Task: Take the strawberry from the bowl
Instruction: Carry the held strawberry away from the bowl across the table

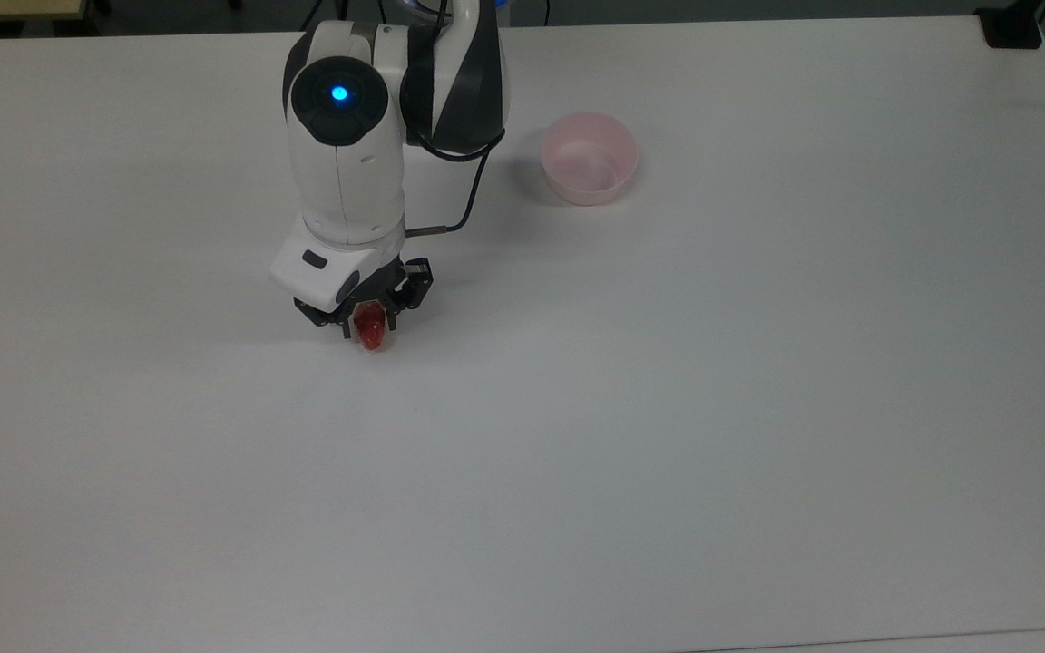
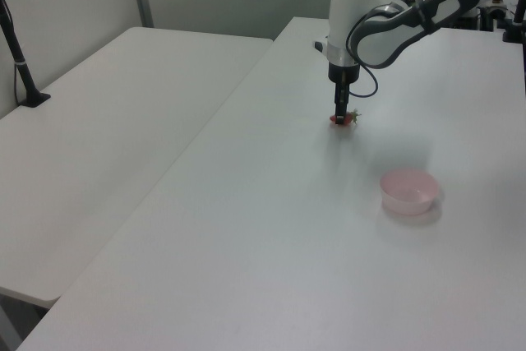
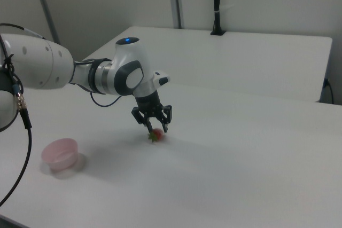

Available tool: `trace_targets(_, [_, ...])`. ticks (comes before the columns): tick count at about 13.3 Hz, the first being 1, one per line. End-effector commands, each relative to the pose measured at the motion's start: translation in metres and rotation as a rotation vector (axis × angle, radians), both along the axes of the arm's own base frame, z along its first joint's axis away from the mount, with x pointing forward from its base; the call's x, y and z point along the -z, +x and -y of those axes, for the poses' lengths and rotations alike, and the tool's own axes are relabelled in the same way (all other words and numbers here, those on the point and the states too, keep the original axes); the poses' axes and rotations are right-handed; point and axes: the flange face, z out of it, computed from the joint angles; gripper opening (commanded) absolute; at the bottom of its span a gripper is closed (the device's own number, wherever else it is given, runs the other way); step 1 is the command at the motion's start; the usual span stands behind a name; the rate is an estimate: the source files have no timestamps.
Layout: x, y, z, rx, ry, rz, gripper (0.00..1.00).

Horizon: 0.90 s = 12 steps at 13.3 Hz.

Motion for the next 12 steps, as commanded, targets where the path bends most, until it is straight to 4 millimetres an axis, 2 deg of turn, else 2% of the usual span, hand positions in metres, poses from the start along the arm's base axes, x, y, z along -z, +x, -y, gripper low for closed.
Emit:
trace_targets(1, [-0.075,-0.005,0.002,0.078,0.001,0.104,1.00])
trace_targets(2, [-0.129,-0.020,0.005,0.160,0.012,0.144,1.00])
trace_targets(3, [-0.170,-0.045,0.004,0.234,0.016,0.091,1.00])
trace_targets(4, [-0.203,-0.070,0.000,0.271,0.017,0.044,1.00])
trace_targets(5, [-0.223,-0.089,-0.003,0.280,0.017,0.000,1.00])
trace_targets(9, [-0.259,-0.120,-0.013,0.325,0.023,-0.034,1.00])
trace_targets(10, [-0.263,-0.124,-0.013,0.351,0.026,-0.040,1.00])
trace_targets(12, [-0.259,-0.123,-0.021,0.332,0.024,-0.051,1.00])
